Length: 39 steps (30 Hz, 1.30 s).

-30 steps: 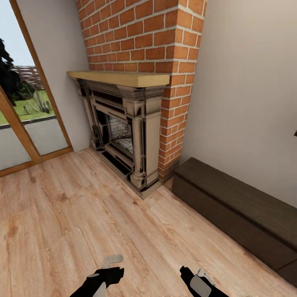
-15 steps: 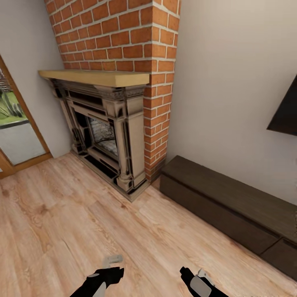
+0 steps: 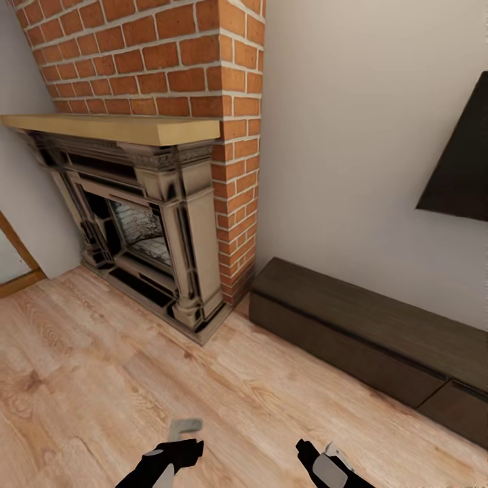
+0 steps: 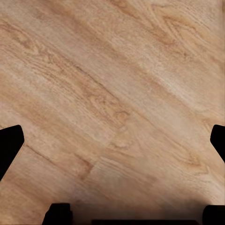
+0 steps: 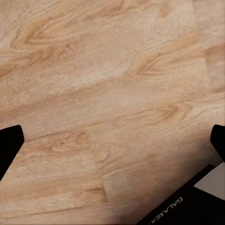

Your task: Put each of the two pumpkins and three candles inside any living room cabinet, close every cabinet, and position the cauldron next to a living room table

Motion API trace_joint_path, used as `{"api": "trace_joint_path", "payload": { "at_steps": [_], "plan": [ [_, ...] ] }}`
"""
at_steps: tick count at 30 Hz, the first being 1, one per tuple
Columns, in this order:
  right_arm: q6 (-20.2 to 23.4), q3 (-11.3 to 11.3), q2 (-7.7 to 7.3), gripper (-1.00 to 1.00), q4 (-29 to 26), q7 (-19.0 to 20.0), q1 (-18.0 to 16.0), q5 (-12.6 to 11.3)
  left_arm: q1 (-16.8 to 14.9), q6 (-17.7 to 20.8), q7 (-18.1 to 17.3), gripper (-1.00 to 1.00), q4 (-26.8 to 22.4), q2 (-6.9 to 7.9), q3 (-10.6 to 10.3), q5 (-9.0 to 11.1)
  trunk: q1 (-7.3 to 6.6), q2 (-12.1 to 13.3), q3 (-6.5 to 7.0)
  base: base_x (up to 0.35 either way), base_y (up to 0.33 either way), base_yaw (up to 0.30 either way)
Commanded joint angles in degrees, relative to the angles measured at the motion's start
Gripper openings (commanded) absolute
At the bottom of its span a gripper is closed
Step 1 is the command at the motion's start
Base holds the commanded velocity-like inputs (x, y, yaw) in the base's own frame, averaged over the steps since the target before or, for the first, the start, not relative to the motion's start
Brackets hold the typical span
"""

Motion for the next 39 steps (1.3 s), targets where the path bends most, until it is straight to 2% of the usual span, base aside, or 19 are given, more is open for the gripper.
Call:
{"api": "trace_joint_path", "payload": {
  "at_steps": [1, 15, 31, 35, 39],
  "plan": [
    [-0.28, 0.48, 0.0, 1.0, -0.01, -0.27, -0.04, -0.6, -0.02, 0.16, 0.52, 1.0, -0.12, 0.06, -0.36, 0.63, 0.03, -0.03, -0.08, 0.249, 0.203, -0.265],
    [-0.36, 0.48, -0.02, 1.0, 0.1, -0.48, -0.04, -0.59, -0.02, 0.16, 0.53, 1.0, -0.09, 0.06, -0.36, 0.64, 0.03, -0.03, -0.38, 0.233, 0.117, -0.265],
    [-0.59, 0.48, -0.01, 1.0, 1.38, -0.71, -0.03, -0.59, -0.02, 0.16, 0.53, 1.0, -0.01, 0.14, -0.36, 0.73, 0.03, -0.03, -0.73, 0.01, 0.001, -0.265],
    [-3.42, 0.48, 0.05, 1.0, 2.42, -0.74, -0.04, -0.59, -0.02, 0.16, 0.53, 1.0, -0.04, 0.15, -0.31, 1.02, 0.03, -0.03, -0.82, 0.0, 0.0, -0.265],
    [-4.13, 0.48, 0.06, 1.0, 2.81, -0.78, -0.04, -0.59, -0.02, 0.16, 0.53, 1.0, -0.08, 0.21, -0.23, 1.13, 0.03, -0.03, -0.91, 0.0, 0.0, -0.265]
  ]
}}
